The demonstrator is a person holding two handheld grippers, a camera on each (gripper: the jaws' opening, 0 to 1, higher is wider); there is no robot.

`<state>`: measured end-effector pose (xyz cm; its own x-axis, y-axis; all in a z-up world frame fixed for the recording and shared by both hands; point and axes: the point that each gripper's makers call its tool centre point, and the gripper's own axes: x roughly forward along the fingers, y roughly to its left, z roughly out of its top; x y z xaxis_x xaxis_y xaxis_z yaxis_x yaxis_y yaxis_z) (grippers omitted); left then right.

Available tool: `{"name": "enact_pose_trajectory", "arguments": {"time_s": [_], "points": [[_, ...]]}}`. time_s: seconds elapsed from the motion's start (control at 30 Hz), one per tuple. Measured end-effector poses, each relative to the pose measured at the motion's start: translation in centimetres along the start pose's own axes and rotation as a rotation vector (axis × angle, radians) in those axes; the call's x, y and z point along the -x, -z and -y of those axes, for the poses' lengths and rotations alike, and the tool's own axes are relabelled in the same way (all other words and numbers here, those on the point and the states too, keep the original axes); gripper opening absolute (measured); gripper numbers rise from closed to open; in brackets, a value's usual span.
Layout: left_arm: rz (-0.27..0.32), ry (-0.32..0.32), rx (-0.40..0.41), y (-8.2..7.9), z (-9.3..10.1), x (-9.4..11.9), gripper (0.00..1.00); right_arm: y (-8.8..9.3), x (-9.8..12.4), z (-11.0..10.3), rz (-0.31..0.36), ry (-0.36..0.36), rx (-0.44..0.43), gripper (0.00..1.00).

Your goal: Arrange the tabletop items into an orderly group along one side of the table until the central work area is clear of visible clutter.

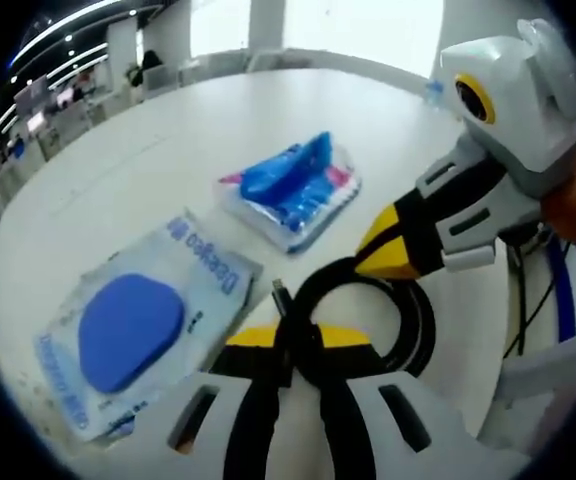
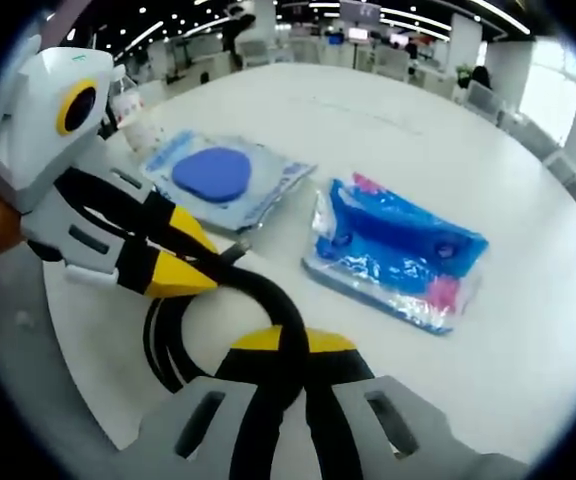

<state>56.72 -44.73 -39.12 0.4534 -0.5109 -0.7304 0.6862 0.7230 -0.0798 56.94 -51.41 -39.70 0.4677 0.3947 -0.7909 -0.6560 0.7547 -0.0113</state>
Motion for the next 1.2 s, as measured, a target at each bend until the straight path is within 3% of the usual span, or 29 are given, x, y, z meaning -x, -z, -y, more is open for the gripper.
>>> {"name": "enact_pose_trajectory", "arguments": {"time_s": [0.17,0.33,0.47,0.77,0.9,1.2], "points": [[0.002,0.005,-0.019,0.1,0.0,0.1,0.13,-0.2,0.3,0.1,0.013,0.007,-0.018,0.06],[0.004,0.006,-0.025,0.3,-0.1,0.4,0.23,-0.6,0.7,0.5,0.030,0.019,-0.024,0.08],[0.027,0.023,0.006,-0.1,0.0,0.8,0.32,-0.8,1.0,0.8,0.039,0.032,-0.034,0.15],[0.057,0.050,0.017,-0.9,0.4,1.8,0.39,-1.9,1.7,0.7,0.075,0.041,-0.042,0.25],[0.086,0.092,0.017,-1.3,1.0,2.6,0.40,-2.3,2.2,0.2,0.093,0.035,-0.044,0.28],[0.133,0.152,-0.002,-1.2,1.8,5.2,0.55,-3.4,3.7,-1.2,0.141,0.033,-0.033,0.42]]}}
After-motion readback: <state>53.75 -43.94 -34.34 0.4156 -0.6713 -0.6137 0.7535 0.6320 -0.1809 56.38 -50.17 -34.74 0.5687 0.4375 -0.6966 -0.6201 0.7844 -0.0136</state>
